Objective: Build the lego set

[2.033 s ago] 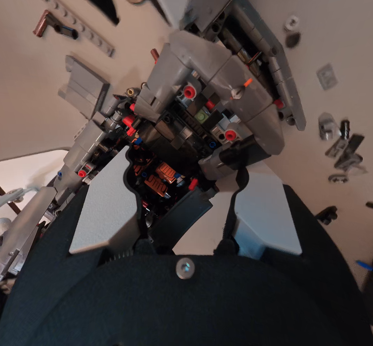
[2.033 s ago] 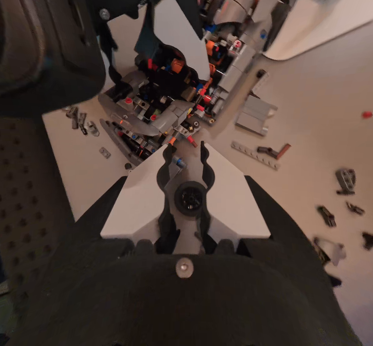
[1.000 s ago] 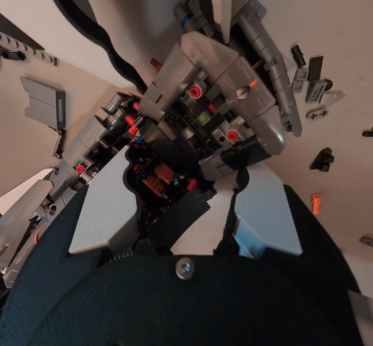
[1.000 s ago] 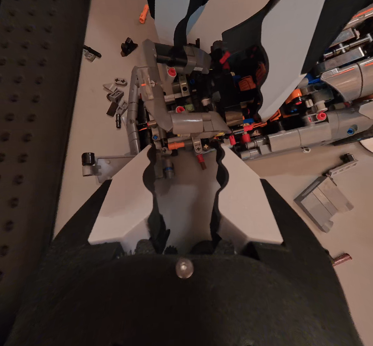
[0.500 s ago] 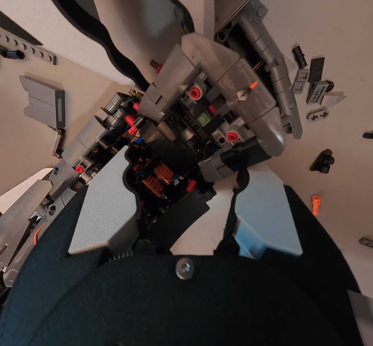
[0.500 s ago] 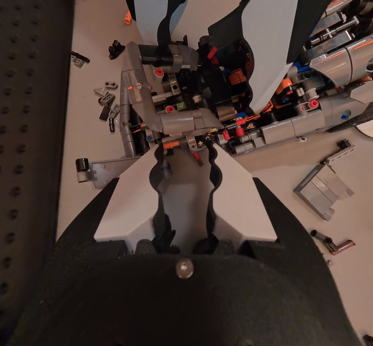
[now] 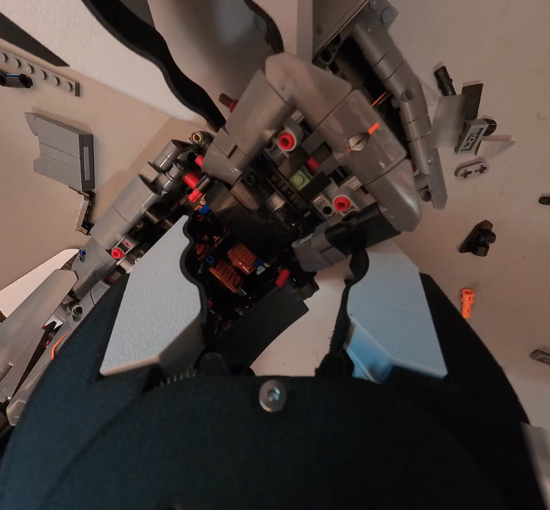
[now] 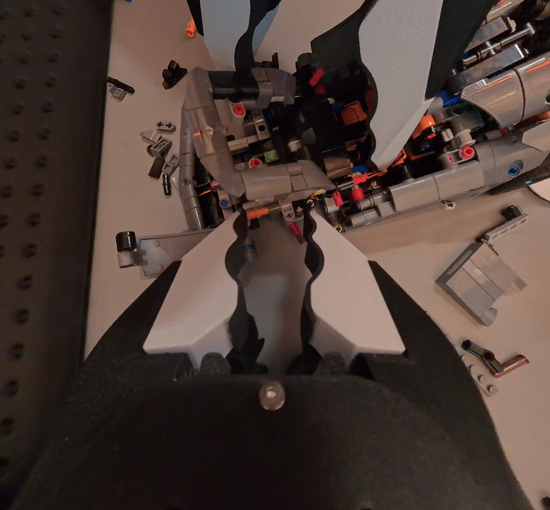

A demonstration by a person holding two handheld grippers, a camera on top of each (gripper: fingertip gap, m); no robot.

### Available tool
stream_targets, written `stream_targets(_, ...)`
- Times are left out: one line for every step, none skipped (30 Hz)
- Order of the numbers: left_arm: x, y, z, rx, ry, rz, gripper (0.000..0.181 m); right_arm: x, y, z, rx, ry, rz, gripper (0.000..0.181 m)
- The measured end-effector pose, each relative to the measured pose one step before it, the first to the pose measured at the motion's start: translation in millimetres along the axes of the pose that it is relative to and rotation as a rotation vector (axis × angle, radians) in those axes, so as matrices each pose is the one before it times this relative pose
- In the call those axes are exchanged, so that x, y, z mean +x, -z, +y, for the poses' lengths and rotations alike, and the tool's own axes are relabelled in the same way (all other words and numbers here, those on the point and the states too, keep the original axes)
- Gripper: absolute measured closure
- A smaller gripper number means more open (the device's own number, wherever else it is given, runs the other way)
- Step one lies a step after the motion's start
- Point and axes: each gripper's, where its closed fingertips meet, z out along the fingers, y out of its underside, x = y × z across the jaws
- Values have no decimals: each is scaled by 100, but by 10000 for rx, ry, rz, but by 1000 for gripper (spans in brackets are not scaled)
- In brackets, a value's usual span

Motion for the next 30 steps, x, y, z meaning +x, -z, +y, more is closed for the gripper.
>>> stream_targets(-11,-14,-12,7,1,-16,80,10,-14,-5,-14,12,27,146)
stream_targets(-5,-7,17,-19,14,-17,79,16,-17,9,-23,-32,17,146)
stream_targets(3,-7,-27,-11,19,-12,79,-6,-6,3,-18,-29,0,146)
stream_targets(-24,-23,-27,-1,1,-19,80,11,-10,4,-3,-17,1,146)
stream_targets(-8,-18,21,-15,-2,-15,80,20,-13,-9,-9,-20,15,146)
stream_targets(-28,2,36,-19,11,-13,80,28,-1,4,-31,14,39,146)
stream_targets(-13,2,-1,11,17,-6,80,26,-20,1,-39,-20,31,146)
stream_targets(-36,-12,79,-23,12,-16,79,55,-37,-25,-4,-27,42,146)
stream_targets(-34,7,70,-4,12,-9,79,36,-12,-19,8,-1,25,147)
stream_targets(7,23,-30,38,27,12,79,7,-3,-2,19,-28,-15,147)
stream_targets(-5,2,11,7,-10,-19,79,0,5,-19,58,-54,-26,146)
stream_targets(15,2,25,-22,-13,-21,79,24,38,-19,61,-93,-37,146)
stream_targets(-14,18,-17,-7,30,-9,79,109,89,35,8,-124,-3,145)
stream_targets(-99,19,-70,67,78,-19,80,132,151,134,-76,-51,77,145)
stream_targets(-76,37,-114,108,56,-7,80,20,158,128,-122,90,116,146)
stream_targets(-29,40,-105,81,26,2,81,-40,88,74,-87,132,99,146)
stream_targets(1,-2,-27,-8,6,6,81,-21,12,43,-45,29,41,146)
stream_targets(14,-6,3,-20,-5,-5,81,-27,-11,30,-23,-45,-13,145)
stream_targets(21,7,-12,9,0,0,81,-6,40,46,-26,-34,0,145)
stream_targets(6,-2,-4,7,5,-7,81,-3,86,45,-34,-15,37,145)
stream_targets(21,7,19,-20,-3,-5,81,-9,133,30,-42,4,60,146)
stream_targets(20,-5,21,-18,-2,0,81,-5,146,-17,-16,15,57,147)
stream_targets(9,9,2,4,1,5,81,-61,104,-22,-14,-3,-12,146)
stream_targets(17,10,5,2,1,10,81,-52,34,42,-29,1,-23,147)
stream_targets(5,2,3,-2,-5,6,81,-48,-33,-49,18,35,-24,147)
stream_targets(15,3,7,-1,-10,7,81,-103,-70,-61,16,73,-35,147)
stream_targets(10,-4,2,8,2,10,81,-10,-78,0,-28,108,48,147)
stream_targets(16,7,-1,10,-1,2,81,9,-22,-4,-17,118,67,147)
stream_targets(12,9,2,8,3,-3,81,-11,-17,6,4,91,40,148)
stream_targets(20,2,-1,3,0,-2,81,0,-25,14,-1,60,27,149)
